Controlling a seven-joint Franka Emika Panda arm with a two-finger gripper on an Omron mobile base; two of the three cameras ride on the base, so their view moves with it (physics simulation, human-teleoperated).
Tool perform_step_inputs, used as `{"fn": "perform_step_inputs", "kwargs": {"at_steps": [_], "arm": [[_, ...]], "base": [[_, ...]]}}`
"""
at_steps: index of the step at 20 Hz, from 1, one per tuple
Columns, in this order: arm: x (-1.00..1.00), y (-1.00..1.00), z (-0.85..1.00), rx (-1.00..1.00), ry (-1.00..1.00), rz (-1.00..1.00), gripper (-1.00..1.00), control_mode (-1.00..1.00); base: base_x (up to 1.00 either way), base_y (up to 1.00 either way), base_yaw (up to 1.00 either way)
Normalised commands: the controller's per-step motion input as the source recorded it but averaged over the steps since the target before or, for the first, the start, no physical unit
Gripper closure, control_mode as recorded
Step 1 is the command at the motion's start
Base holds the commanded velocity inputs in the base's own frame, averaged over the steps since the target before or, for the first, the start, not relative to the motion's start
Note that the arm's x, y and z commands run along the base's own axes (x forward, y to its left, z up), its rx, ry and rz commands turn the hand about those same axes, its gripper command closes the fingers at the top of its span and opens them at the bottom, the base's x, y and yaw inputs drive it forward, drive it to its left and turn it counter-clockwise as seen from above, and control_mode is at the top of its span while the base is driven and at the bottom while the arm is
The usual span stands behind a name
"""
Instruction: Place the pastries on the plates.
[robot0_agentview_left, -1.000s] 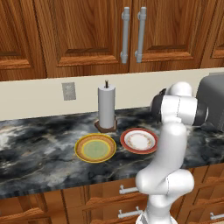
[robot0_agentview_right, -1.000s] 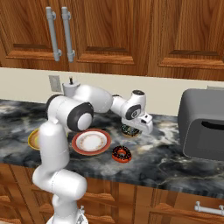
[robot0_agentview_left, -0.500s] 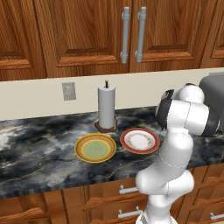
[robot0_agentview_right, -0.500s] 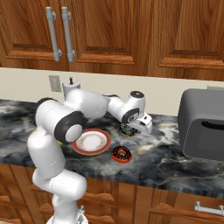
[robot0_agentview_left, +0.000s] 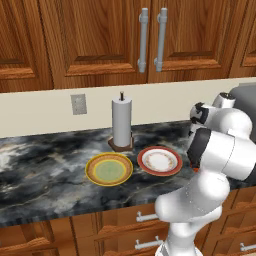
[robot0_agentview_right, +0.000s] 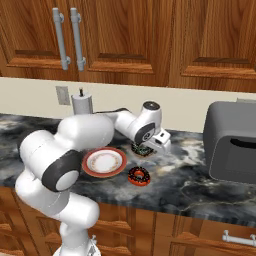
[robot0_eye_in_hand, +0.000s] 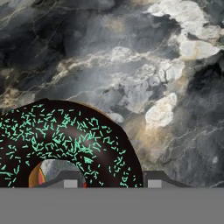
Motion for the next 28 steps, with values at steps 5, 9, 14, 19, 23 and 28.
{"fn": "perform_step_inputs", "kwargs": {"at_steps": [5,9,14,19,23,28], "arm": [[-0.45,0.52,0.28,0.0,0.0,-0.02,1.0,-1.0],[-0.33,0.71,0.08,0.0,-0.02,0.0,1.0,-1.0],[-0.27,0.84,0.0,0.0,0.0,0.0,1.0,-1.0],[-0.17,0.98,0.0,0.0,0.0,0.0,1.0,-1.0],[-0.05,0.99,0.0,0.0,0.0,0.0,1.0,-1.0],[-0.03,0.99,0.0,-0.01,-0.01,-0.01,1.0,-1.0]], "base": [[0.0,0.0,0.0],[0.0,0.0,0.0],[0.0,0.0,0.0],[0.0,0.0,0.0],[0.0,0.0,0.0],[0.0,0.0,0.0]]}}
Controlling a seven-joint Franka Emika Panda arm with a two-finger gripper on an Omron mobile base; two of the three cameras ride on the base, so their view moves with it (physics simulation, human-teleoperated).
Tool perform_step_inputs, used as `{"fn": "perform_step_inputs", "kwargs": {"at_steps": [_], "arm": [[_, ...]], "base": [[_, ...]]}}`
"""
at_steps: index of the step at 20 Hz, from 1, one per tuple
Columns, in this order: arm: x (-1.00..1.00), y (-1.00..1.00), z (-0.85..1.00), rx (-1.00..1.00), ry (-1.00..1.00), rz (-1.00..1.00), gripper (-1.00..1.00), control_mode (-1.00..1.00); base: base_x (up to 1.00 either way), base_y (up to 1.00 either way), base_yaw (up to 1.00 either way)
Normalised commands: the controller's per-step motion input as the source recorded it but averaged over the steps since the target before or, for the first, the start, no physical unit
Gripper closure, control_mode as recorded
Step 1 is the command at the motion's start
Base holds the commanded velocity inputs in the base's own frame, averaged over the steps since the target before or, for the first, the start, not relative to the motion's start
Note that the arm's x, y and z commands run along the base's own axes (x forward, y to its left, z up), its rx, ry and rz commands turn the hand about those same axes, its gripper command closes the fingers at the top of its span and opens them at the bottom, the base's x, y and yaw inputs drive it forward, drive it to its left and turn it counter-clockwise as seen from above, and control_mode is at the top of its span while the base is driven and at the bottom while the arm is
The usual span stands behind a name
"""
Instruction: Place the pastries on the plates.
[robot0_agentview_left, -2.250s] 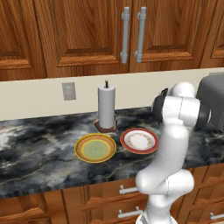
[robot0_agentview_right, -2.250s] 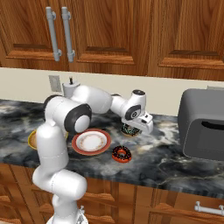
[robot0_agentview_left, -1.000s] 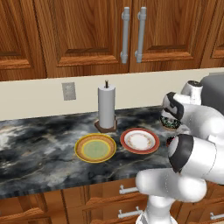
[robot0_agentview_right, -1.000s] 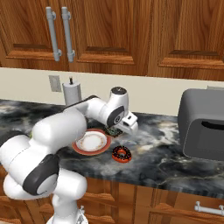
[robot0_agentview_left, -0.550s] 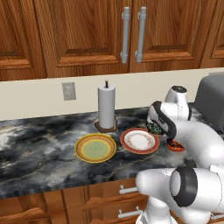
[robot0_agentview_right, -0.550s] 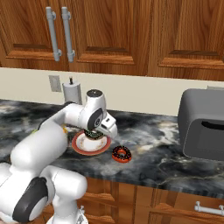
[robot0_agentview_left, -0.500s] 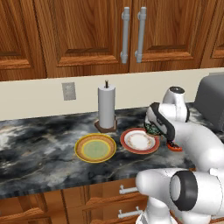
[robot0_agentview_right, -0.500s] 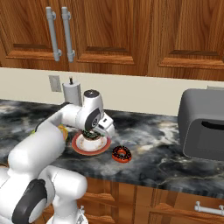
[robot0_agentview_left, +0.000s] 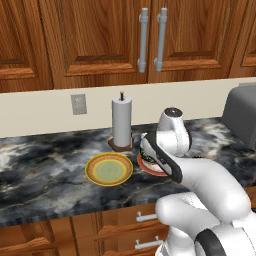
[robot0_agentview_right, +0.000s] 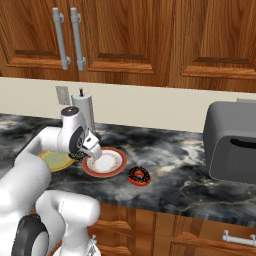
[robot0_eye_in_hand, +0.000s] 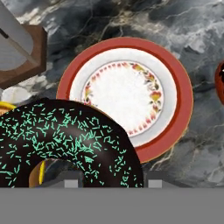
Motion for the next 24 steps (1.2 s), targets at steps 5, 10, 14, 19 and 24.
{"fn": "perform_step_inputs", "kwargs": {"at_steps": [5,10,14,19,24], "arm": [[0.0,0.93,0.0,-0.05,0.0,-0.06,1.0,-1.0],[0.1,0.71,0.0,-0.05,0.0,-0.03,1.0,-1.0],[0.44,0.69,-0.02,-0.02,0.03,-0.07,1.0,-1.0],[0.29,0.47,-0.01,0.0,0.17,-0.05,1.0,-1.0],[0.12,0.15,-0.04,0.0,0.25,0.0,1.0,-1.0]], "base": [[0.0,0.0,0.0],[0.0,0.0,0.0],[0.0,0.0,0.0],[0.0,0.0,0.0],[0.0,0.0,0.0]]}}
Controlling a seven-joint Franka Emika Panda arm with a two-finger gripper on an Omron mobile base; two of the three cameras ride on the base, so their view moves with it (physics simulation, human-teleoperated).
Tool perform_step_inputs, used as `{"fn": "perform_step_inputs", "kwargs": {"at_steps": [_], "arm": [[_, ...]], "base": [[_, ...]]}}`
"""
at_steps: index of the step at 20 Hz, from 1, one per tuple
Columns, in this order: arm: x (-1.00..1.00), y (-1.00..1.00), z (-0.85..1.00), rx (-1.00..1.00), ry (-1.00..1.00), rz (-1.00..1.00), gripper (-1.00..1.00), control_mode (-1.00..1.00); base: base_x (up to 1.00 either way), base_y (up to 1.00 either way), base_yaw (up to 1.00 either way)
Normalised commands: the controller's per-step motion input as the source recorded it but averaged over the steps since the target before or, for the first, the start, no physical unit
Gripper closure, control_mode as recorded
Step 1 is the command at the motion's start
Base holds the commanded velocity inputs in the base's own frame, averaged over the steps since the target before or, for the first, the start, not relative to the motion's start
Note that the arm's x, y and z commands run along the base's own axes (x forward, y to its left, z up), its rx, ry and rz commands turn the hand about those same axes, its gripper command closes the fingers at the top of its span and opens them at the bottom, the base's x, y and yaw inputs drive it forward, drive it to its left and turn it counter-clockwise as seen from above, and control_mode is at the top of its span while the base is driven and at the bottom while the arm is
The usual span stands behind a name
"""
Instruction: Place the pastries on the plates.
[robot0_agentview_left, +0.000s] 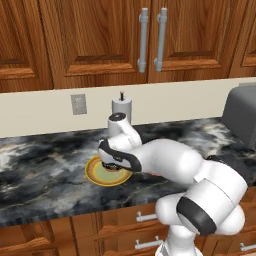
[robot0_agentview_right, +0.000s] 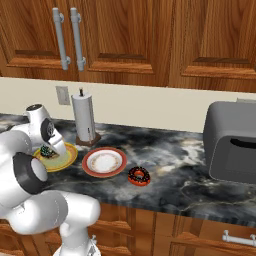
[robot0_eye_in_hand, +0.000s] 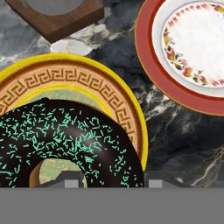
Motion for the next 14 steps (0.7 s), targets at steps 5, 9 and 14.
{"fn": "perform_step_inputs", "kwargs": {"at_steps": [5,9,14], "arm": [[0.08,0.08,-0.29,0.0,0.07,0.0,1.0,-1.0],[0.12,0.07,-0.32,0.0,0.03,0.0,1.0,-1.0],[0.1,0.13,-0.21,0.0,0.01,0.0,1.0,-1.0]], "base": [[0.0,0.0,0.0],[0.0,0.0,0.0],[0.0,0.0,0.0]]}}
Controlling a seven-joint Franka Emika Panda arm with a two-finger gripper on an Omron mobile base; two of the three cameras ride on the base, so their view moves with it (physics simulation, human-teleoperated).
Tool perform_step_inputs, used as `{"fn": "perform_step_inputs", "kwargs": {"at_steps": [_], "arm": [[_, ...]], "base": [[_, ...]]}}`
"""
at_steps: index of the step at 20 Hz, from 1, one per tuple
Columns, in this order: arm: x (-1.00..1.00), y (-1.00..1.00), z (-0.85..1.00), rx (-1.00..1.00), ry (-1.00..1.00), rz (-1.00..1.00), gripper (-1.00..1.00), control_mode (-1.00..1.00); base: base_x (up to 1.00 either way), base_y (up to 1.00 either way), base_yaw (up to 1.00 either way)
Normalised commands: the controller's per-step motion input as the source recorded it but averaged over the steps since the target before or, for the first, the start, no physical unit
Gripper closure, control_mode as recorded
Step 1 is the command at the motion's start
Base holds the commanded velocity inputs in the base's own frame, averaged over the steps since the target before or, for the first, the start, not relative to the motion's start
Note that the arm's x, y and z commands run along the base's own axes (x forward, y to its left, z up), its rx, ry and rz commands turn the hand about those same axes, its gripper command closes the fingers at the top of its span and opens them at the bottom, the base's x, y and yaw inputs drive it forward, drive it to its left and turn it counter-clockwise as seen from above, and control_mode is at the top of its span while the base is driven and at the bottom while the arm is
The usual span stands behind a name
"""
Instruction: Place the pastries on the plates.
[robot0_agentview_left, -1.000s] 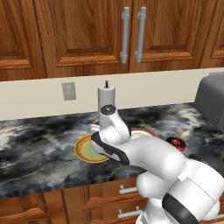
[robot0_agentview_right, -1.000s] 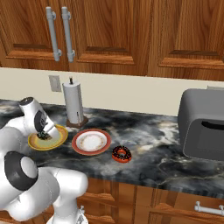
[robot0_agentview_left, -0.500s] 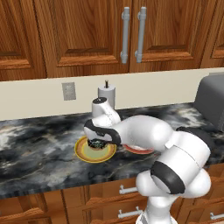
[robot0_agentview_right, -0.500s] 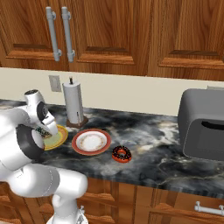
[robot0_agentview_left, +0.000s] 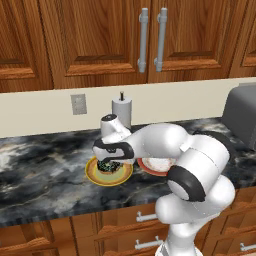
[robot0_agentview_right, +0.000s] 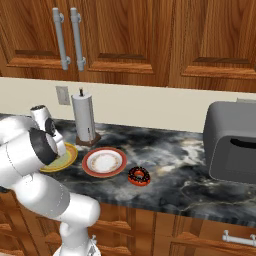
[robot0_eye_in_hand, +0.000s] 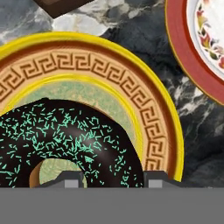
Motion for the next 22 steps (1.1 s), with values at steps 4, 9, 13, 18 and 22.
{"fn": "perform_step_inputs", "kwargs": {"at_steps": [4,9,13,18,22], "arm": [[0.13,0.0,-0.48,0.0,0.05,0.0,1.0,-1.0],[0.02,0.0,-0.19,0.0,0.0,0.0,1.0,-1.0],[0.0,0.0,-0.03,0.0,0.0,0.0,1.0,-1.0],[0.0,0.0,-0.03,0.0,0.0,0.0,-1.0,-1.0],[0.0,0.0,0.1,0.0,0.0,0.0,-1.0,-1.0]], "base": [[0.0,0.0,0.0],[0.0,0.0,0.0],[0.0,0.0,0.0],[0.0,0.0,0.0],[0.0,0.0,0.0]]}}
